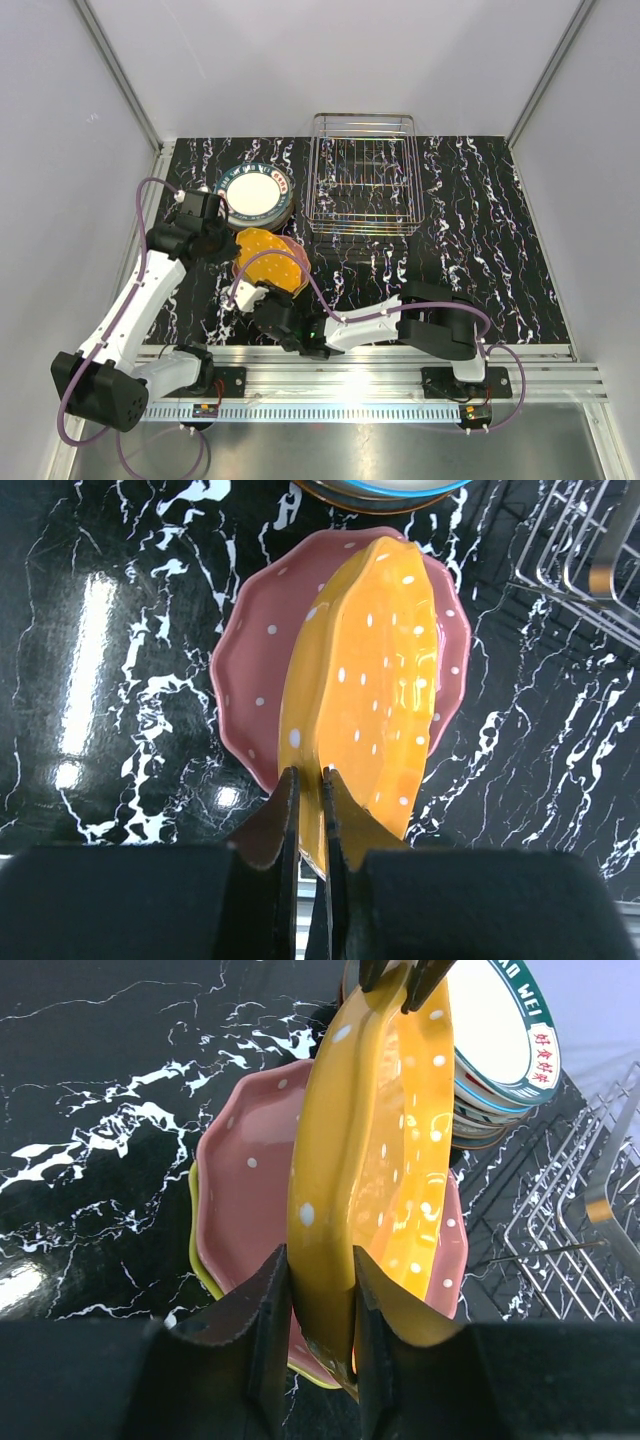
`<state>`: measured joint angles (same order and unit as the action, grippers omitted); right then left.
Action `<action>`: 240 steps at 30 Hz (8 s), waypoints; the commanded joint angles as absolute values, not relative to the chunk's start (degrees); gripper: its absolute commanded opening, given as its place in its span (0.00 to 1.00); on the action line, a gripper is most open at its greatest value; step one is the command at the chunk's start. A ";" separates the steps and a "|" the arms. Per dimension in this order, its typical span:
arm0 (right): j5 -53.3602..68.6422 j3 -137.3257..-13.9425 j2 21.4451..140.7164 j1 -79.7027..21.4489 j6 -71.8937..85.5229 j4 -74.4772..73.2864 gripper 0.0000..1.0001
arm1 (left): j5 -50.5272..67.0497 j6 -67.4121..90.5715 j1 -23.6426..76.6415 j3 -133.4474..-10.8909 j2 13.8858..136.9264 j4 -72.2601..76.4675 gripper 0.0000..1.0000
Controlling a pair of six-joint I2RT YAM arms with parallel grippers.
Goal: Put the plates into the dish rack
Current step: Pass the plate from the left arm to the right, then insert the plate into the dish rack
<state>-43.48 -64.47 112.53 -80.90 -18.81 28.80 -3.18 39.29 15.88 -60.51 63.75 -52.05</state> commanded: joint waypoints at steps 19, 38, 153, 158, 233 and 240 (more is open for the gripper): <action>-47.99 -66.62 104.24 -81.30 -16.61 32.25 0.00 | -8.69 34.72 16.00 -69.34 59.24 -48.69 0.68; -33.57 -84.80 94.65 -66.19 -6.06 13.19 0.00 | -21.00 20.22 16.00 -59.95 42.98 -36.93 0.97; -26.72 -100.99 107.93 -44.30 20.21 17.05 0.00 | -7.82 17.67 16.00 -48.25 46.93 -31.55 0.99; -26.90 -100.37 107.49 -44.30 20.39 17.14 0.00 | -7.82 17.67 16.00 -48.25 47.02 -31.55 0.99; -21.89 -85.43 103.62 -38.94 34.19 27.16 0.00 | -7.21 17.58 16.00 -48.34 47.64 -31.73 0.99; -21.62 -85.34 105.38 -38.41 33.93 25.84 0.00 | -7.03 17.58 16.00 -48.34 47.55 -31.64 0.99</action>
